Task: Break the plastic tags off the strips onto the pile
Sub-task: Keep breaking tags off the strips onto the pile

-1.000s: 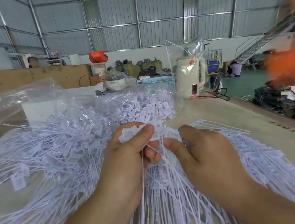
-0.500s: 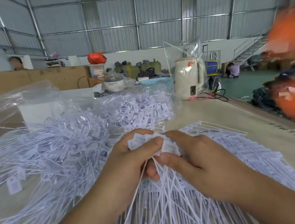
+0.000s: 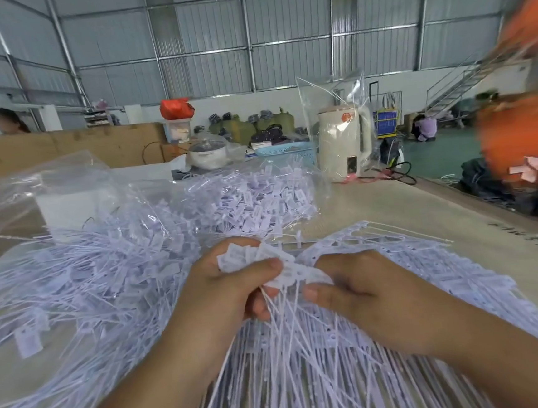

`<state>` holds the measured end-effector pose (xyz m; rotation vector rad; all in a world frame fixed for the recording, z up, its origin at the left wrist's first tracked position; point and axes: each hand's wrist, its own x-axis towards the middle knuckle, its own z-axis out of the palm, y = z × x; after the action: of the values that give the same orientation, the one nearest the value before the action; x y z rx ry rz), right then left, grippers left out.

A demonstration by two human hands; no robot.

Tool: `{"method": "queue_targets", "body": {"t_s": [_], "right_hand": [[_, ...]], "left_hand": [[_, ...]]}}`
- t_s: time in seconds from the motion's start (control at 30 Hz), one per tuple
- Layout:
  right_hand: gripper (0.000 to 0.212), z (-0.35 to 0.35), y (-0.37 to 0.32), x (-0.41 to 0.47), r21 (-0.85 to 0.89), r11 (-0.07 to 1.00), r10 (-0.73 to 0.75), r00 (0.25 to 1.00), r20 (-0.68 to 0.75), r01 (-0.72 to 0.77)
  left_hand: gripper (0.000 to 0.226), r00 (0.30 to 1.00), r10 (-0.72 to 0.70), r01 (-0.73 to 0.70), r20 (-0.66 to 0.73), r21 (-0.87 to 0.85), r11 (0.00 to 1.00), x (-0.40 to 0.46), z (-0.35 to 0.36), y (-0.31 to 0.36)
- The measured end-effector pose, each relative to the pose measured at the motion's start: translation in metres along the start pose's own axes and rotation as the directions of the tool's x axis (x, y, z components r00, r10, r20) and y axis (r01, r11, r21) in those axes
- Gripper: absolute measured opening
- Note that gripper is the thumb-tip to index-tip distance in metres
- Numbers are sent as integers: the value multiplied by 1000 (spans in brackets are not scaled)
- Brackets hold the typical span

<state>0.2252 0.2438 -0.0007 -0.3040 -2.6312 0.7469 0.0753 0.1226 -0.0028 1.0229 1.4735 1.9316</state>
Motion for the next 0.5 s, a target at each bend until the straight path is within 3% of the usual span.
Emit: {"method": "queue_targets", "body": {"t_s": [0.1, 0.2, 0.3, 0.37, 0.4, 0.43, 0.5], "right_hand": [[30, 2, 1, 0, 18, 999, 33, 999, -35, -33], [32, 8, -8, 2, 6, 999, 47, 978, -203, -47], [41, 1, -9, 6, 187, 977, 185, 853, -487, -105], [46, -15, -3, 4, 252, 966, 206, 755, -622, -56], [47, -20, -2, 1, 252, 968, 177, 763, -622, -19], [46, -21, -3, -2, 254, 967, 138, 816, -562, 12], [36, -12, -5, -4, 245, 969, 42, 942, -333, 43]], "left_hand": [[21, 1000, 14, -13, -9, 14, 1000, -1, 1, 0], [12, 999, 34, -36, -36, -71, 997, -4, 7, 3], [12, 997, -6, -9, -74, -198, 980, -7, 13, 3], [15, 996, -47, 27, -77, -235, 972, -10, 15, 3], [16, 996, -57, 38, -72, -239, 970, -10, 15, 3], [16, 996, -57, 41, -62, -230, 972, -10, 15, 3], [9, 999, -39, 34, -22, -183, 983, -11, 15, 3]]}}
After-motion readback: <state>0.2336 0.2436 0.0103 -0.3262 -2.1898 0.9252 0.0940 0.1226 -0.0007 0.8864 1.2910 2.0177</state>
